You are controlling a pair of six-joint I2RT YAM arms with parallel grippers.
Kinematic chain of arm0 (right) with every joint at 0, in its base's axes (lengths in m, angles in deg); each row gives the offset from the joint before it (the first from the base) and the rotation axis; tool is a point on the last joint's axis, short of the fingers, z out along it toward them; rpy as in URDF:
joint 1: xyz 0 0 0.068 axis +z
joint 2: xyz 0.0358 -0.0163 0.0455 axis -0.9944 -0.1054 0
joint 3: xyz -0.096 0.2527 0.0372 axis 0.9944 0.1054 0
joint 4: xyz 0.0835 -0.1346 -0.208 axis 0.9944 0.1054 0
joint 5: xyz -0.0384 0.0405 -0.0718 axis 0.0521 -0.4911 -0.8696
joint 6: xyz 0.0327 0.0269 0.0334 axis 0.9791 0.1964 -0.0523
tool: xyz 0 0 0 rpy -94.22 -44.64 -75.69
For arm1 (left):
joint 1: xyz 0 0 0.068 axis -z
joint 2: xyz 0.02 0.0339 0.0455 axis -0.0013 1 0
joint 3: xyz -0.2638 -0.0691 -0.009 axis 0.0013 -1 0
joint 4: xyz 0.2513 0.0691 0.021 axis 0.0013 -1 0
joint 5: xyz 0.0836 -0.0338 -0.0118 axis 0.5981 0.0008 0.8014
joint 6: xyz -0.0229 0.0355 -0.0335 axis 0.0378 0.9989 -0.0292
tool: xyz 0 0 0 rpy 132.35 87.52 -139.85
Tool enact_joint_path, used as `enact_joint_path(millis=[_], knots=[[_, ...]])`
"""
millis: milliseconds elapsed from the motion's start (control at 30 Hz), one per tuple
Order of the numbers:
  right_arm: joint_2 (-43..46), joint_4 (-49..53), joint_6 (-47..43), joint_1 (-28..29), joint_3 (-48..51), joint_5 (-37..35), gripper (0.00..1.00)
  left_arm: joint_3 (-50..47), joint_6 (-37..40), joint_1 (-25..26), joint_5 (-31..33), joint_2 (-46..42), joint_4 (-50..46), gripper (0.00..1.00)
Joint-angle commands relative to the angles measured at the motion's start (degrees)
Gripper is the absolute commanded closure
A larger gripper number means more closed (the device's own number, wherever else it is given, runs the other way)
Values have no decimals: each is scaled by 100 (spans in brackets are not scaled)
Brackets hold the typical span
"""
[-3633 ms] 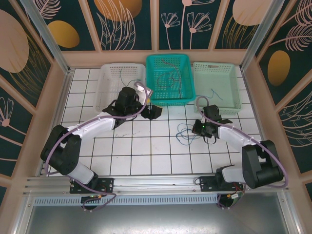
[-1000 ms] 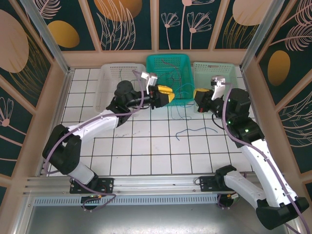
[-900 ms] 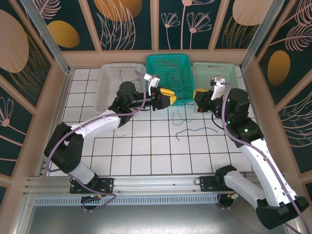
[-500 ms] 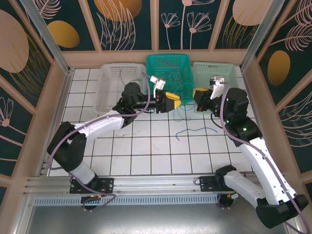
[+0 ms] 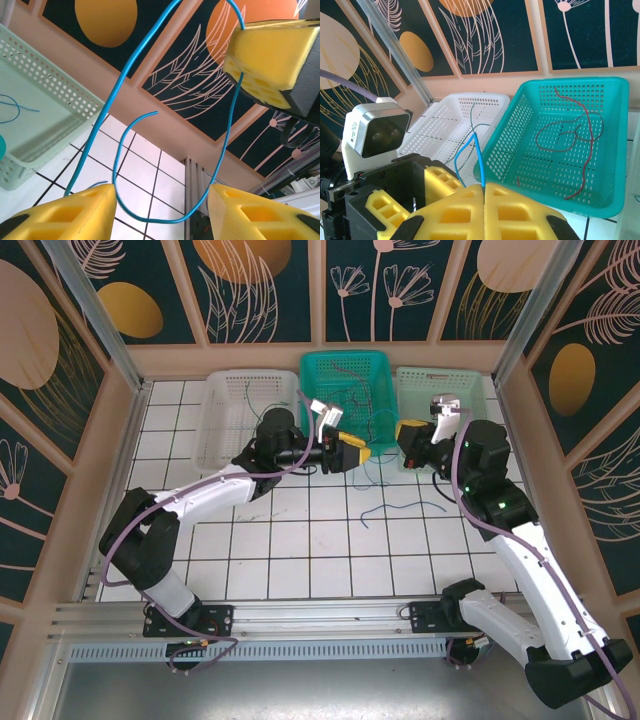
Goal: Untangle the cables
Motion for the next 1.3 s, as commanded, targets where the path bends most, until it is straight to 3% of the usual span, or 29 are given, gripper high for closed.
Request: enact_joint_path(millis=[0,733,900,1100,1267], knots=[[125,-165,-105,48,-9,42,100,196,223,17,72,77,-133,49],[60,-269,-54,48,119,353,100,621,-120,11,-288,515,640,52],[50,-239,-68,48,120,323,100,633,-60,11,-287,567,625,69],[34,-125,-72,48,133,39,100,283,57,12,-32,249,752,78],[88,-222,91,47,212,-381,100,-504,-528,11,602,-72,1826,87]])
